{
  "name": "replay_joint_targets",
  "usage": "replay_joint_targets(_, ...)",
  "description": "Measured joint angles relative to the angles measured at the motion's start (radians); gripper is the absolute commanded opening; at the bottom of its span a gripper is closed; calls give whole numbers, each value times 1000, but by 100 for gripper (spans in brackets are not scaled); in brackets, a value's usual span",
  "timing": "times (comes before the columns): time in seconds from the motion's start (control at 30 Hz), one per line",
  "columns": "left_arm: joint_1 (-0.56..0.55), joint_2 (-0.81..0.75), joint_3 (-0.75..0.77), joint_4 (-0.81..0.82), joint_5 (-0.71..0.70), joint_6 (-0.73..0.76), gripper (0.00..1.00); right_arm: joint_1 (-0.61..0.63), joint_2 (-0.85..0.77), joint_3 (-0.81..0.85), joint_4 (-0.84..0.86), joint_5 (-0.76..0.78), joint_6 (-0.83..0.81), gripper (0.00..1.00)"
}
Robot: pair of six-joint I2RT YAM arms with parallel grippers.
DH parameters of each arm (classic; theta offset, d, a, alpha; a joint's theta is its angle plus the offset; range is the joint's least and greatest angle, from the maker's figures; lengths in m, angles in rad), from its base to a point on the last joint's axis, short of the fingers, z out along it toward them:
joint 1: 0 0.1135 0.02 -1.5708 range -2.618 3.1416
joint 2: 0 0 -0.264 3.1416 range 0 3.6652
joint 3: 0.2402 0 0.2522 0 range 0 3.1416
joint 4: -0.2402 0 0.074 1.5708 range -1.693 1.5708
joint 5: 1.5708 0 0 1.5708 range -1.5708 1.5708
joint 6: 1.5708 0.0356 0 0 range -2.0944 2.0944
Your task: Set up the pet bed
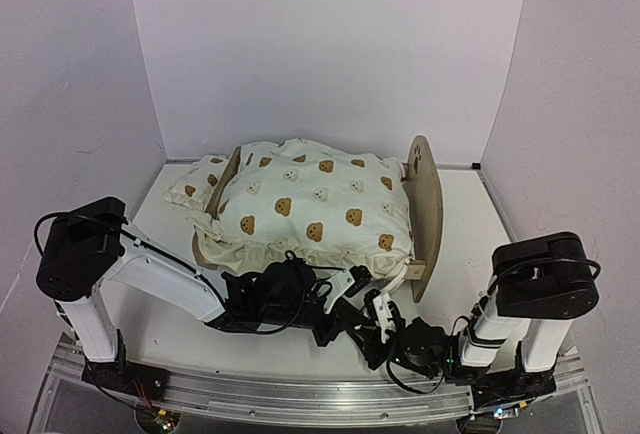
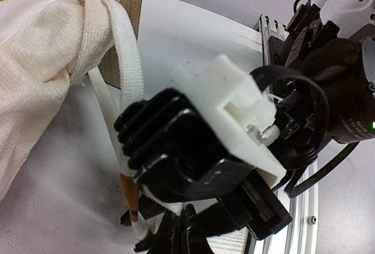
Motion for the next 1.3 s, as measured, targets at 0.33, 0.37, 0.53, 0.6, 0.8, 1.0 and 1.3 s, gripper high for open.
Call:
replay_joint_targets(0.33, 1, -24, -20, -13, -8, 1, 0, -2, -615, 17, -700, 31, 306, 0)
replay_joint_targets(0.37, 1, -24, -20, -16, -7, 1, 0, -2, -658, 53, -804, 24, 332, 0)
replay_joint_targets(0.53, 1, -23, -12, -24, 13, 1, 0, -19, -858, 163, -1317, -23, 466, 0)
replay_joint_targets(0.6, 1, -20, 0, -29, 22, 1, 0, -47, -923, 163, -1466, -40, 502, 0)
replay_joint_targets(0.8, 0, 31, 60, -37, 69, -10, 0, -227, -986, 163, -1605, -80, 453, 0)
replay_joint_targets(1.0, -23, 94, 105, -53, 84, -25, 0, -284, -890, 168, -1507, -91, 291, 0)
replay_joint_targets(1.3, -60, 143, 169, -70, 98, -44, 0, -348, -806, 233, -1381, -137, 80, 0)
